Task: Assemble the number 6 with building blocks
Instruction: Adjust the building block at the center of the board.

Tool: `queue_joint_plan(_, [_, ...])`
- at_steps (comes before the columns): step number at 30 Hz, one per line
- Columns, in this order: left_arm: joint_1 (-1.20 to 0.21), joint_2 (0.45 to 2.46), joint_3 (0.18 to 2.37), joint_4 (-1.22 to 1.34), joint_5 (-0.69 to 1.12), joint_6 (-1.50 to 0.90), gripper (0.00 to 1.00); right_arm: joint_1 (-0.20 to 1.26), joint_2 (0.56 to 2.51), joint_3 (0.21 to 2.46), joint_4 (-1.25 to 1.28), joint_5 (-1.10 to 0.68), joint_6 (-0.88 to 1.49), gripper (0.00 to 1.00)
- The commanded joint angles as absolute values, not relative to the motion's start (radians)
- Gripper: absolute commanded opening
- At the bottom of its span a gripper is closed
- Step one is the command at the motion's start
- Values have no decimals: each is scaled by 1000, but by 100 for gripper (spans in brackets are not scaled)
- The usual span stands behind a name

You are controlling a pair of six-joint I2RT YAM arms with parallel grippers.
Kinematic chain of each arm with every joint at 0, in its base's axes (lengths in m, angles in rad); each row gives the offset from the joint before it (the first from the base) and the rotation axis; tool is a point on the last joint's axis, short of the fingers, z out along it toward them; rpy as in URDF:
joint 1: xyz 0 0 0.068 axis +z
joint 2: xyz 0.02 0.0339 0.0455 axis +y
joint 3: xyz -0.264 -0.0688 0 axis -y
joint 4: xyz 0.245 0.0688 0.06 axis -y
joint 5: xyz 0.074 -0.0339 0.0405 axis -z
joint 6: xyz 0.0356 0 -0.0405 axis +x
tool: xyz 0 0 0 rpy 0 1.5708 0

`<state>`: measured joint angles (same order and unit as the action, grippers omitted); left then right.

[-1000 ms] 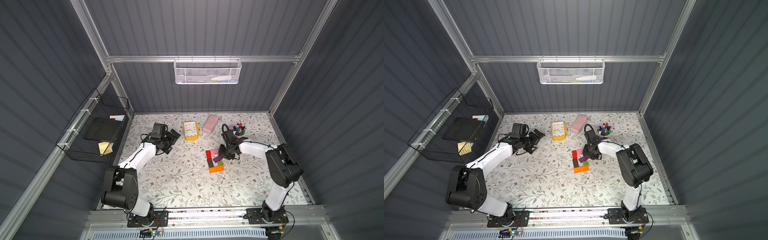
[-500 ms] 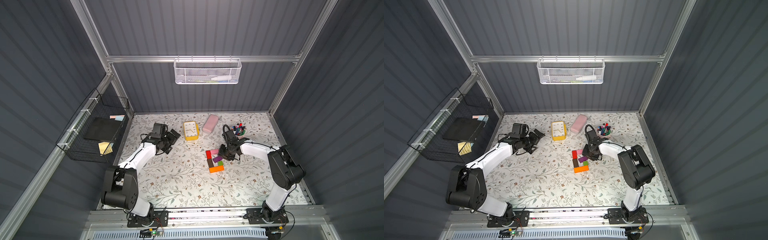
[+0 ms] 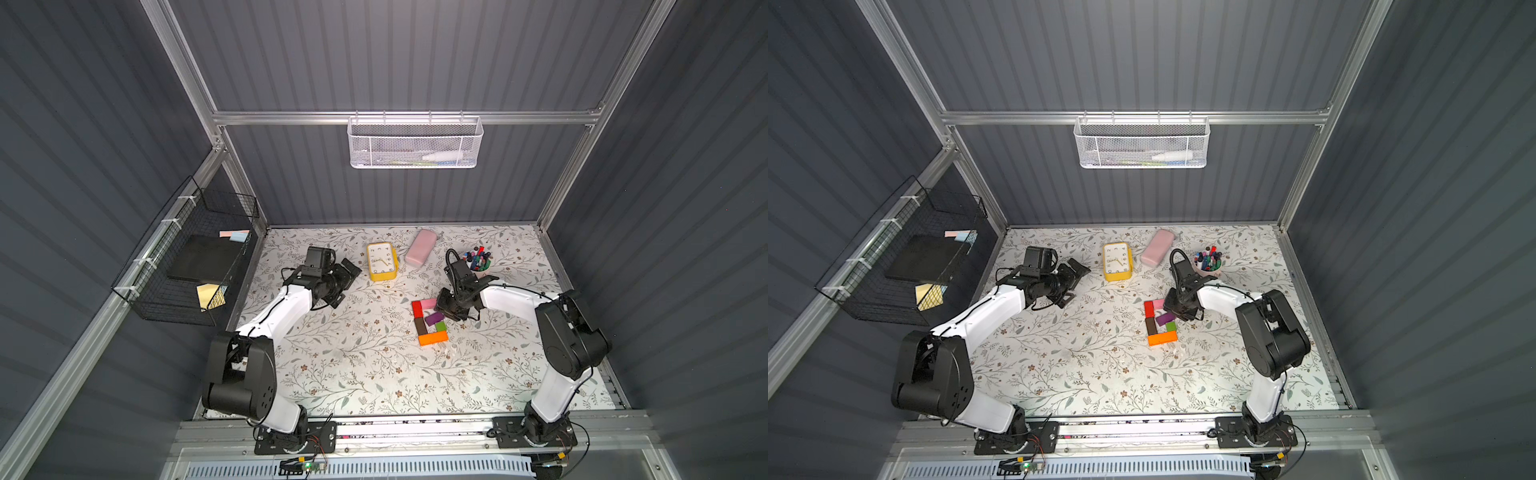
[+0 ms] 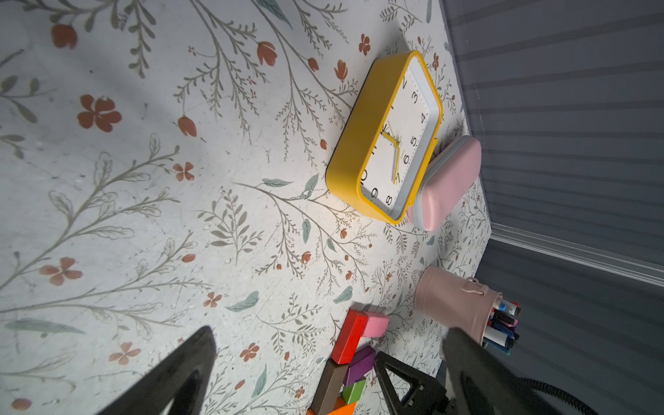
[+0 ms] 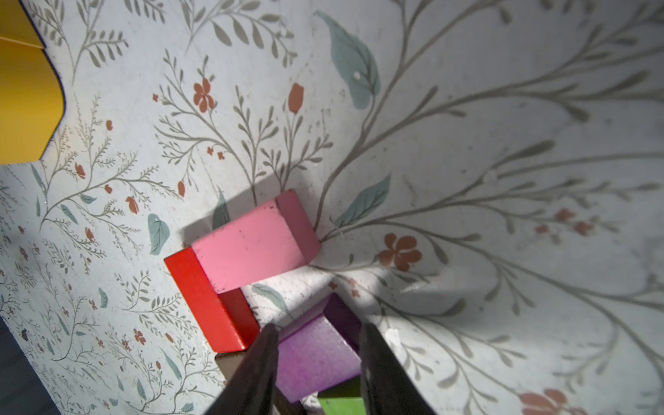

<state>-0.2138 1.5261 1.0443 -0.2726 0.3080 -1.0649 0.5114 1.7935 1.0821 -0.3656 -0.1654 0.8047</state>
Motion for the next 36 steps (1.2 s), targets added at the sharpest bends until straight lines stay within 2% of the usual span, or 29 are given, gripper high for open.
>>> queue_joint_plan(1, [-218, 1519, 1043, -310, 314, -1043, 100, 513, 1799, 1081, -402, -168, 819, 41])
queue_joint_plan(22, [-218, 1519, 1039, -305, 313, -1045, 99, 513, 1804, 1074, -413, -212, 823, 41])
queue_joint_plan(36, [-218, 1511, 1027, -297, 309, -1049, 99, 515, 1704, 1119, -449, -130, 806, 40])
